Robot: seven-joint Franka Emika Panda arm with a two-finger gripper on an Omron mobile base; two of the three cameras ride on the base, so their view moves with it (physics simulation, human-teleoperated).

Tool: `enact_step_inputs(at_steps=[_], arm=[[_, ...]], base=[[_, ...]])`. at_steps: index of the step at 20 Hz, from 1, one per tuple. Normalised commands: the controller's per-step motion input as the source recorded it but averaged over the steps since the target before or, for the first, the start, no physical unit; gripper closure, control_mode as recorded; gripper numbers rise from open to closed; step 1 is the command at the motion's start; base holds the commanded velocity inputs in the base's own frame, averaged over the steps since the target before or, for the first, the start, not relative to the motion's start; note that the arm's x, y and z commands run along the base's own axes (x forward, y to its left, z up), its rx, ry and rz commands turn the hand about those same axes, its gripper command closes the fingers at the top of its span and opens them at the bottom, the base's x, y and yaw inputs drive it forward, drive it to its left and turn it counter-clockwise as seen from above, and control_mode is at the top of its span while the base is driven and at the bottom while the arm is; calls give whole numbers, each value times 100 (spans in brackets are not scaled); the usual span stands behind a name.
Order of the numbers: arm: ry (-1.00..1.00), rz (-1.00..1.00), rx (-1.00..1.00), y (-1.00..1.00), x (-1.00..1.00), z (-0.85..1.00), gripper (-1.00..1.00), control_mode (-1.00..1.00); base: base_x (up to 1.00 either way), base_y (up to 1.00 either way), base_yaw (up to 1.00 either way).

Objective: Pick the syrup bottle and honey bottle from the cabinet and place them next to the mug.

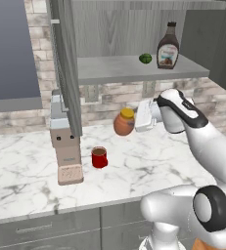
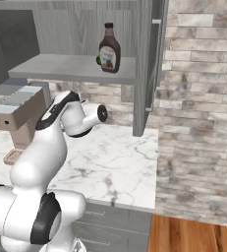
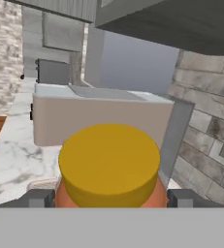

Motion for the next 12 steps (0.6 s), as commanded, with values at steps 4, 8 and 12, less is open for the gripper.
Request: enact_step_inputs(at_steps=[4, 8, 12], arm=[[5, 0, -5, -1, 13, -33, 100, -100], [4, 0, -5, 0, 8, -39, 100, -100], [7, 0, -5, 0, 6, -52, 100, -100]], base=[[0, 0, 0], [0, 0, 0], [0, 0, 0]])
